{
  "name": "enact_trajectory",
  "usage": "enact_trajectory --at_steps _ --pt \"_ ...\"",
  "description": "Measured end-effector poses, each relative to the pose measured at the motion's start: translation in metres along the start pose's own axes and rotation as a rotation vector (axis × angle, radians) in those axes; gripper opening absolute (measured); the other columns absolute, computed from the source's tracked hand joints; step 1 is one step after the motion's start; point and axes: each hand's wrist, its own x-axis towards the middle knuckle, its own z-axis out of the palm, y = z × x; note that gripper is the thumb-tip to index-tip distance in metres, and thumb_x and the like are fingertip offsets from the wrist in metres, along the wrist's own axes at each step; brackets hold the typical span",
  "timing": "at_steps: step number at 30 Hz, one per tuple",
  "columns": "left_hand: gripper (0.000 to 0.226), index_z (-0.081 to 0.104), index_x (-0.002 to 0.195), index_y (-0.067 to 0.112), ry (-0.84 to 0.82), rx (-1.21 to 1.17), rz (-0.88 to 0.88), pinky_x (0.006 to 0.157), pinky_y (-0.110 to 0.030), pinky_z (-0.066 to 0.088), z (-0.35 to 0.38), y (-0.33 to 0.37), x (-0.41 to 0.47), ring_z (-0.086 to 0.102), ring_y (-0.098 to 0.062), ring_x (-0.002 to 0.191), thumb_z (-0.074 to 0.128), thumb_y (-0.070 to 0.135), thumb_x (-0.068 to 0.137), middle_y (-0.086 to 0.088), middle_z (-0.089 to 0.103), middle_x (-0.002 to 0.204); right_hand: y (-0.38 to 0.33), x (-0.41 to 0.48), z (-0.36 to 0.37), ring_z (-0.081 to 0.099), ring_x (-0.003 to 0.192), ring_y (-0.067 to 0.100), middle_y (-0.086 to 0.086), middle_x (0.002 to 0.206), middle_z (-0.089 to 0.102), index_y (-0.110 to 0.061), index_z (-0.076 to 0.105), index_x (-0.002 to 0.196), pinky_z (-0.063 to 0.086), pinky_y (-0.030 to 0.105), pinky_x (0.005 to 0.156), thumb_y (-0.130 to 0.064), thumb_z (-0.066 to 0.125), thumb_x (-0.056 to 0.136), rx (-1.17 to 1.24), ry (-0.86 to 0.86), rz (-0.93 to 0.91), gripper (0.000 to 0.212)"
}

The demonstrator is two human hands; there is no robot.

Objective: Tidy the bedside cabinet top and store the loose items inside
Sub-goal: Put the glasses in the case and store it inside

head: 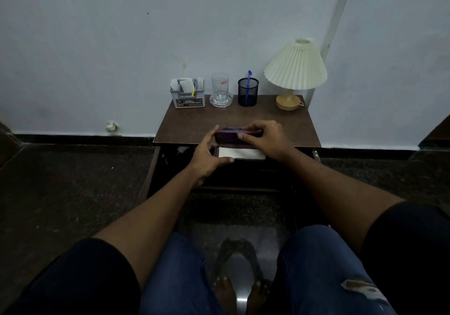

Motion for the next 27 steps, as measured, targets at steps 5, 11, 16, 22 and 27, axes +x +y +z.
enact_trajectory --at_steps 5,11,16,22,27 --pt "0.117 0.027 0.154 0.043 -0.012 0.027 0.012 0.093 -0.036 0.059 0.009 -0.004 -0.007 0.071 -0.024 0.109 0.09 0.0 0.065 -0.017 0.071 0.113 0.006 0.005 -0.001 0.071 0.081 -0.005 -0.013 0.086 0.077 -0.024 0.08 0.095 0.054 0.017 0.074 -0.039 0.081 0.083 0.088 0.01 0.107 0.019" --pt "0.114 0.03 0.155 0.036 -0.035 0.037 -0.05 0.099 -0.045 0.057 0.003 -0.015 -0.01 0.07 -0.026 0.113 0.09 -0.003 0.065 -0.02 0.07 0.118 0.019 0.006 0.015 0.067 0.074 -0.002 -0.007 0.084 0.076 -0.02 0.08 0.095 0.048 0.016 0.065 -0.036 0.08 0.084 0.076 -0.055 0.179 0.02" --pt "0.111 0.035 0.152 0.036 -0.014 0.032 -0.075 0.093 -0.037 0.06 -0.004 -0.026 -0.008 0.07 -0.02 0.11 0.091 -0.001 0.063 -0.011 0.068 0.122 0.026 0.015 0.029 0.07 0.082 0.008 -0.004 0.088 0.077 -0.018 0.08 0.094 0.054 0.025 0.073 -0.036 0.076 0.087 0.063 -0.043 0.201 0.019" --pt "0.111 0.035 0.15 0.043 -0.025 0.025 -0.129 0.081 -0.026 0.06 -0.01 -0.042 -0.001 0.073 -0.016 0.104 0.091 -0.001 0.064 -0.012 0.071 0.116 0.045 0.046 0.031 0.07 0.086 0.016 -0.001 0.09 0.075 -0.014 0.078 0.096 0.051 0.025 0.07 -0.02 0.073 0.09 -0.068 0.053 0.196 0.01" --pt "0.111 0.033 0.151 0.043 -0.033 0.016 -0.154 0.081 -0.027 0.06 -0.011 -0.055 0.009 0.073 -0.016 0.105 0.089 -0.003 0.066 -0.012 0.07 0.118 0.06 0.077 0.039 0.068 0.1 0.017 0.001 0.109 0.075 -0.017 0.076 0.108 0.054 0.031 0.085 -0.02 0.072 0.089 -0.181 -0.014 0.168 0.019"
